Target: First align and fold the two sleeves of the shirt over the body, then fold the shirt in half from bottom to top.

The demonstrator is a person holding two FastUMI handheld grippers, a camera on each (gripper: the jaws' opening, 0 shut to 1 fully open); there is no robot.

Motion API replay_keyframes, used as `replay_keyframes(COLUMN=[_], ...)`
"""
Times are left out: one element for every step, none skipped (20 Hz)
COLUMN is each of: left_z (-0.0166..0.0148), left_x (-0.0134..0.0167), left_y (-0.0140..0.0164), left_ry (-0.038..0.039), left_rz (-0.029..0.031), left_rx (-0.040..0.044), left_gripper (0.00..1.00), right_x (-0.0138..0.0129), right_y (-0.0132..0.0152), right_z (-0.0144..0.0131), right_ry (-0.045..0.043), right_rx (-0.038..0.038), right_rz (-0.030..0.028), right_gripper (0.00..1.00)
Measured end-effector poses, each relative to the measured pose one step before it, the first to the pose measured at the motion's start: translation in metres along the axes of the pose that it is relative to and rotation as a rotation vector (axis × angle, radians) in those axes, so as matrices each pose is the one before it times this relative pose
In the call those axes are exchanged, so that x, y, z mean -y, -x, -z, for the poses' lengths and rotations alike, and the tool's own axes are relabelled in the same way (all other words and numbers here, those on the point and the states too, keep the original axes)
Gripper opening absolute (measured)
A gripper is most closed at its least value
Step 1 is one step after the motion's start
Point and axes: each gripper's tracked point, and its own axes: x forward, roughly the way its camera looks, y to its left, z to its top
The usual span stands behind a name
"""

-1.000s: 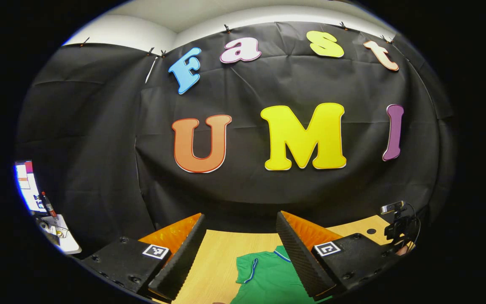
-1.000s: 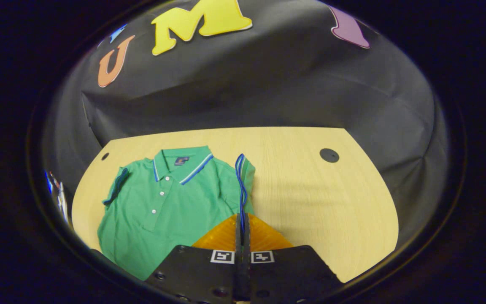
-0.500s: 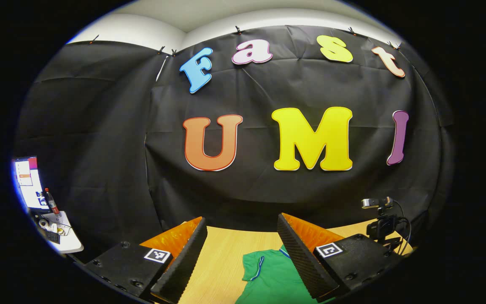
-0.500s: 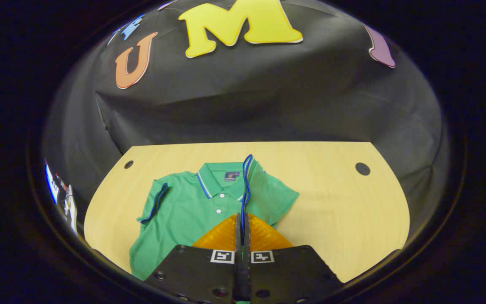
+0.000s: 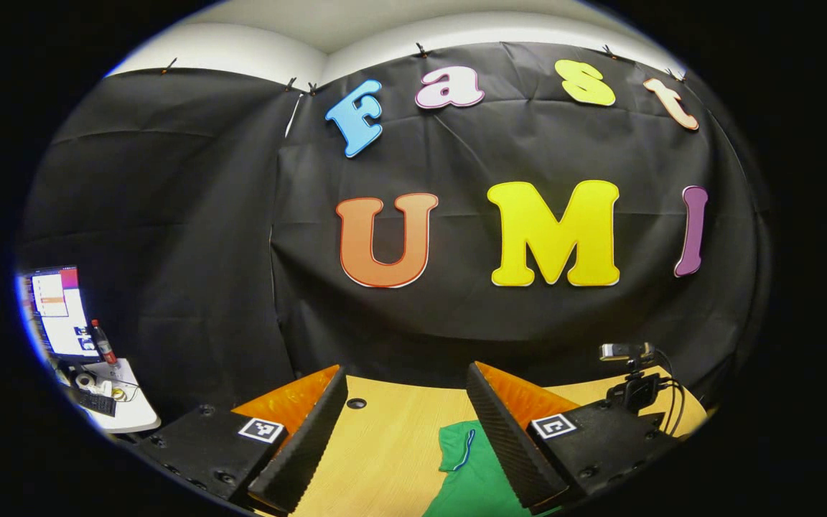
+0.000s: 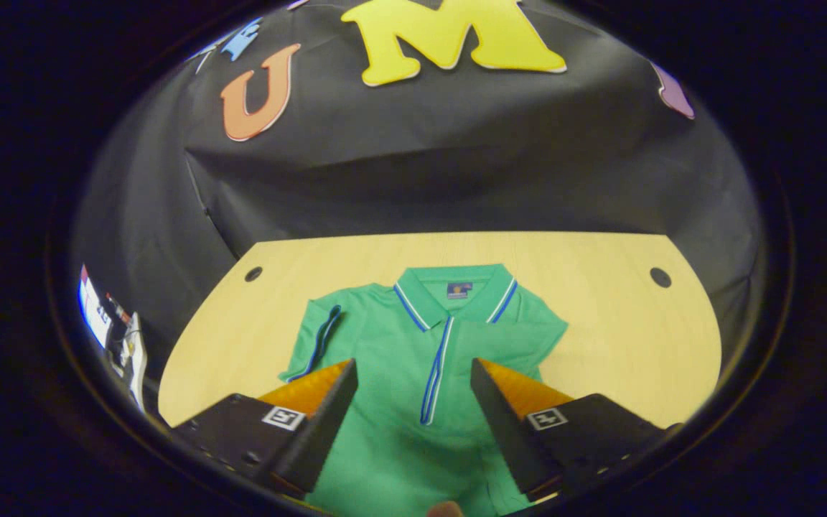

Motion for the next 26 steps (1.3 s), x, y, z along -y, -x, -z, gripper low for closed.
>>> replay_keyframes(left_z=[0.00225,0.00405,0.00561,0.00432,0.00753,0.00866,0.0079,0.00853,0.00907,0.00931,0.0123,0.01342,0.01622,0.01442,0.01243,0.01362,0.01154,0.01056,0.00904,0.00658,0.00814,0.01089,0.01051,0.01082,0.00966,0.00691], left_x=[0.00281,0.00458,0.00499,0.00463,0.00511,0.00485,0.00532,0.00535,0.00585,0.00394,0.00122,0.00272,0.0032,0.00162,0.00126,0.00222,0.00056,-0.00301,-0.00282,-0.00354,-0.00266,-0.00105,0.00019,0.00579,0.0026,-0.00403], left_y=[-0.00156,-0.00253,-0.00297,-0.00314,-0.00287,-0.0039,-0.00393,-0.00542,-0.00563,-0.00718,-0.00886,-0.01173,-0.01289,-0.01486,-0.01514,-0.01511,-0.01465,-0.01421,-0.01626,-0.01588,-0.01208,-0.0121,-0.01323,-0.01228,-0.00895,-0.00882], left_ry=[0.00134,0.00165,-0.00498,-0.00603,-0.00558,-0.00365,-0.00347,-0.00264,-0.00167,-0.00531,-0.0092,-0.00662,-0.00108,0.00621,0.01079,0.01494,0.01381,0.0059,0.0017,0.00016,-0.00231,-0.0036,-0.00057,0.00188,0.00313,-0.00214], left_rz=[0.01454,0.02412,0.02417,0.02366,0.02737,0.03004,0.02782,0.02509,0.02376,0.01877,0.01113,0.01173,0.00753,0.00966,0.0043,0.0073,0.00264,0.00394,-0.00484,-0.00934,-0.01197,-0.00356,0.00292,0.01634,0.00383,-0.00021], left_rx=[-0.00606,-0.0076,-0.00971,-0.0054,-0.01045,-0.01395,-0.01155,-0.01455,-0.01307,-0.01008,-0.02353,-0.02226,-0.03584,-0.03083,-0.02481,-0.03552,-0.03109,-0.02805,-0.02918,-0.02375,-0.02418,-0.02812,-0.02886,-0.03032,-0.02668,-0.0251], left_gripper=[1.0,1.0,1.0,1.0,1.0,1.0,1.0,1.0,1.0,1.0,1.0,1.0,1.0,1.0,1.0,1.0,1.0,1.0,1.0,1.0,1.0,1.0,1.0,1.0,1.0,1.0], right_x=[-0.00081,0.0002,0.00016,0.00109,0.00161,0.00513,0.00526,0.00482,0.00622,0.00565,0.00857,0.00995,0.00875,0.00717,0.00748,0.0082,0.00641,0.00564,0.00517,0.00449,0.00164,0.00194,0.00059,-0.0002,-0.00003,-0.0015], right_y=[0.01054,0.01207,0.01289,0.01459,0.01527,0.01484,0.01439,0.0132,0.01457,0.01321,0.01109,0.01003,0.00872,0.00964,0.00724,0.00438,0.00272,0.00126,0.0,-0.00201,-0.002,-0.00289,-0.00435,-0.00437,-0.00309,-0.00272], right_z=[-0.00548,-0.00777,-0.00634,-0.00663,-0.00647,-0.00768,-0.00577,-0.00404,-0.00278,-0.00599,-0.007,-0.00773,-0.00583,-0.00269,-0.00317,-0.0033,0.00026,0.00041,0.00285,0.00355,0.00579,0.00438,0.00397,0.00355,0.00351,0.00192], right_ry=[0.01302,0.00217,-0.0016,0.00135,0.0081,0.00668,0.00166,0.00153,0.00588,0.00058,0.00355,0.00076,-0.00039,-0.00126,0.00235,0.00865,0.00325,-0.00088,-0.00034,0.00267,0.00405,0.00669,0.00665,0.01011,0.0051,-0.00263], right_rx=[0.02749,0.02855,0.02827,0.02461,0.0238,0.02496,0.02012,0.0066,0.00335,0.01662,0.02411,0.02288,0.01515,0.00853,0.00861,0.00427,-0.0001,-0.00487,-0.00983,-0.01346,-0.01726,-0.01804,-0.01444,-0.01525,-0.00896,-0.00937], right_rz=[0.00889,0.00626,0.00666,0.00442,0.00347,0.01673,0.01569,0.01451,0.01404,0.0116,0.02275,0.02442,0.0193,0.01498,0.01385,0.01343,0.01012,0.01399,0.01145,0.00961,0.00415,0.00277,0.00117,-0.00021,-0.00022,-0.00269], right_gripper=[0.99,0.96,0.96,0.96,0.96,0.96,0.96,0.96,0.96,0.96,0.96,0.96,0.96,0.95,0.95,0.91,0.95,0.96,0.96,0.96,0.96,0.95,0.96,0.93,0.97,0.97])
